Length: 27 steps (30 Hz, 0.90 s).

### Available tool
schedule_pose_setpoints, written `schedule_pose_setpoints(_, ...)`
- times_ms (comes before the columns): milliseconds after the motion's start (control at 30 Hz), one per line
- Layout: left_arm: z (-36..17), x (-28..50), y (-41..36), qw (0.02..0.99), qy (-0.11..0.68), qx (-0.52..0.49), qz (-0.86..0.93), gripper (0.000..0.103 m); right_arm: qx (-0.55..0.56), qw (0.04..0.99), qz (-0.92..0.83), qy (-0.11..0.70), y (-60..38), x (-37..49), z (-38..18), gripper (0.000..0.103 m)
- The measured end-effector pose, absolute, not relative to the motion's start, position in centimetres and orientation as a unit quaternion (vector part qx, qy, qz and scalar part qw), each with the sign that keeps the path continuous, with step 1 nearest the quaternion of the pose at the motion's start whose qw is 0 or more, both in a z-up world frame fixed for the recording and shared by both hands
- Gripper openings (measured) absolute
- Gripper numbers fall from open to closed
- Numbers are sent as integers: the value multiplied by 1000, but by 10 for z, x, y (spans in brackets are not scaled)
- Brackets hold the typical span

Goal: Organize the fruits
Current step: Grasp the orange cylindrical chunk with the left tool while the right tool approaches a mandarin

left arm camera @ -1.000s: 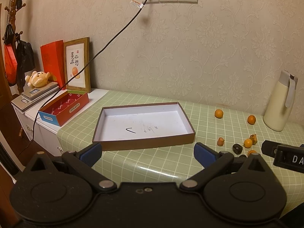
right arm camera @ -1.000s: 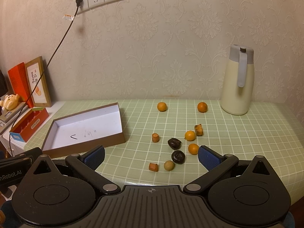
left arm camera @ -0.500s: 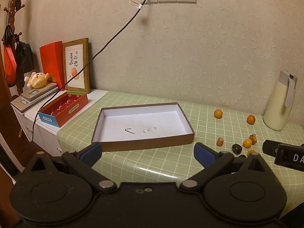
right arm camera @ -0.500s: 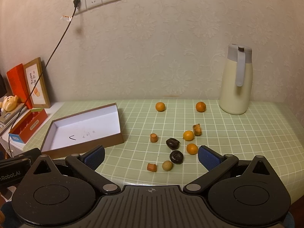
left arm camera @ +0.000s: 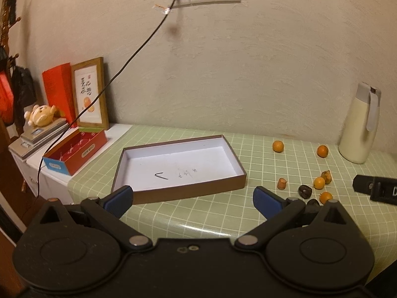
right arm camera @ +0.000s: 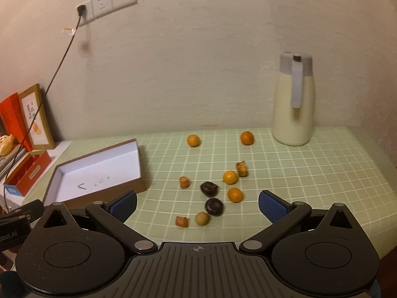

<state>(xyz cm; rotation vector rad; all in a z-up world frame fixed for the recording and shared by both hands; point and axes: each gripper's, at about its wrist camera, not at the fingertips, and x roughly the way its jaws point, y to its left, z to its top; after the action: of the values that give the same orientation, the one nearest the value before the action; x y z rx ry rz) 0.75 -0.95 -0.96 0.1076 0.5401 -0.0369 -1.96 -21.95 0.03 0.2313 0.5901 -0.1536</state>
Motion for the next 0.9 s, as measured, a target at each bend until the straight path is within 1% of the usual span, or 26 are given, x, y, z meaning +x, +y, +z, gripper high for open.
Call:
schedule_pose_setpoints(267,-28,10,-36,959,255,98,-70,97,129,947,-101,277,-259,-24,-16,103)
schedule_pose_setpoints(500,-54,11,-67,954,233,145,-122,96,107,950,-119,269,-285,-28,-41,103)
schedule_pose_setpoints(700,-80,22,-91,941,240,170,-165,87,131,949,-117,261,-309,-31,-60,103)
schedule_pose_setpoints(800,-93,29,-100,935,249,176,-181,79,131,948,-117,266,-315,-28,-68,103)
schedule_pose_setpoints(900,-105,36,-106,929,260,177,-194,76,134,946,-112,273,-320,-21,-75,103)
